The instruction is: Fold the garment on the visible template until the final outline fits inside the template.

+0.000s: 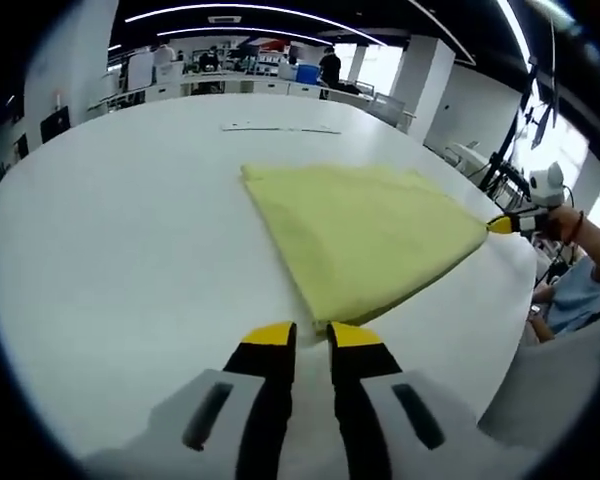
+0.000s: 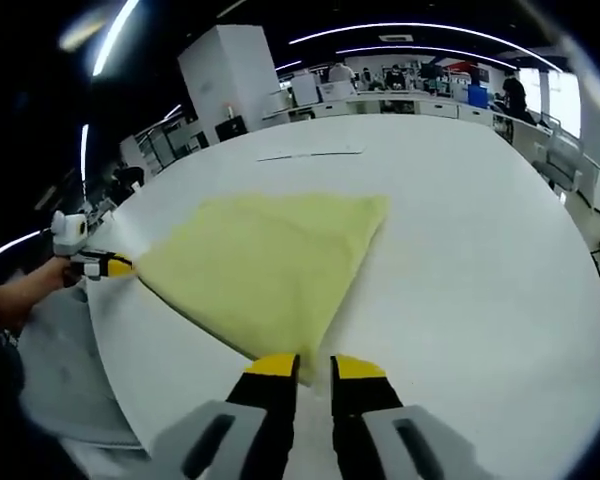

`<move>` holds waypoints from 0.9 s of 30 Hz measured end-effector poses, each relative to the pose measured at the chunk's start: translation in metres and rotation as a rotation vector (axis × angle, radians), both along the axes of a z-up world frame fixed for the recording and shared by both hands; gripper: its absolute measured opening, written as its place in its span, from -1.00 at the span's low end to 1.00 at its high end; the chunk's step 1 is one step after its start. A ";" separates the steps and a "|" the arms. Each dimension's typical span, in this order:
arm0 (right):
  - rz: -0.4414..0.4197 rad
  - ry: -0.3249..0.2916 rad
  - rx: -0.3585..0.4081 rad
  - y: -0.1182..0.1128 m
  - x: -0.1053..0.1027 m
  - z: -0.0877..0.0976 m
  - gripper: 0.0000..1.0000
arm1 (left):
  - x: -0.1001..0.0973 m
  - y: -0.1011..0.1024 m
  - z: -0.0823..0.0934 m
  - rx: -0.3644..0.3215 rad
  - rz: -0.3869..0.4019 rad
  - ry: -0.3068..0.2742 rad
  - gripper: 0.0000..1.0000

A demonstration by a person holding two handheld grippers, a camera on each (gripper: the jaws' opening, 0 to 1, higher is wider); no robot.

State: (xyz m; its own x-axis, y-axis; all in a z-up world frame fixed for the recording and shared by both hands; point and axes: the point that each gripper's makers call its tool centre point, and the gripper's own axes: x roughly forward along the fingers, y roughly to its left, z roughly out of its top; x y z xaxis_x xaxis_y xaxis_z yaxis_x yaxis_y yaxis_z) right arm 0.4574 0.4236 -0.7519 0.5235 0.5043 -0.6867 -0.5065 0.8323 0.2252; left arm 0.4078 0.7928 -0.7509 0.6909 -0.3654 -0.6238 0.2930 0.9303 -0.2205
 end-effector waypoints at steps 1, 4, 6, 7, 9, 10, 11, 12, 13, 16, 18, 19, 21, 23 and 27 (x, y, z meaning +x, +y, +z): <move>0.001 -0.010 0.009 0.001 0.001 0.004 -0.53 | 0.000 -0.002 0.004 -0.013 0.001 -0.005 -0.58; 0.008 -0.042 0.033 0.007 0.003 0.014 -0.28 | 0.001 -0.007 0.013 -0.037 -0.002 -0.017 -0.28; 0.016 -0.051 0.036 0.010 0.003 0.020 -0.17 | 0.002 -0.011 0.020 -0.033 -0.014 -0.043 -0.11; 0.021 -0.055 0.037 0.012 0.003 0.023 -0.09 | 0.002 -0.013 0.024 -0.030 -0.019 -0.057 -0.05; 0.030 -0.070 0.041 0.016 0.003 0.030 0.07 | 0.002 -0.016 0.030 -0.031 -0.024 -0.066 0.11; 0.035 -0.072 0.047 0.018 0.002 0.033 0.15 | 0.002 -0.018 0.034 -0.033 -0.026 -0.075 0.18; 0.043 -0.075 0.056 0.021 0.002 0.036 0.19 | 0.002 -0.019 0.036 -0.031 -0.025 -0.081 0.27; 0.052 -0.082 0.065 0.024 0.001 0.041 0.23 | 0.003 -0.019 0.040 -0.027 -0.018 -0.091 0.34; 0.060 -0.089 0.066 0.026 0.000 0.044 0.29 | 0.003 -0.019 0.043 -0.026 -0.015 -0.099 0.43; 0.084 -0.116 0.065 0.032 -0.003 0.055 0.53 | 0.002 -0.023 0.054 -0.037 -0.019 -0.115 0.62; 0.088 -0.128 0.067 0.035 -0.005 0.061 0.70 | 0.000 -0.025 0.058 -0.041 -0.019 -0.114 0.70; 0.092 -0.136 0.072 0.037 -0.006 0.065 0.80 | 0.000 -0.025 0.061 -0.039 -0.020 -0.119 0.73; 0.104 -0.151 0.080 0.041 -0.009 0.072 0.86 | -0.001 -0.026 0.063 -0.033 -0.017 -0.120 0.79; 0.107 -0.161 0.088 0.044 -0.011 0.079 0.88 | -0.001 -0.027 0.065 -0.027 -0.012 -0.122 0.88; 0.111 -0.178 0.088 0.047 -0.012 0.087 0.98 | -0.006 -0.032 0.068 -0.014 -0.025 -0.117 0.98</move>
State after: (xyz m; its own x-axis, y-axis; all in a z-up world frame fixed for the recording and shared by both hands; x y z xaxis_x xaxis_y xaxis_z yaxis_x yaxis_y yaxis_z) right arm 0.4459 0.4709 -0.6650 0.5706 0.6197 -0.5389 -0.6322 0.7503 0.1934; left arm 0.4018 0.7608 -0.6832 0.7494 -0.3916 -0.5339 0.3404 0.9195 -0.1967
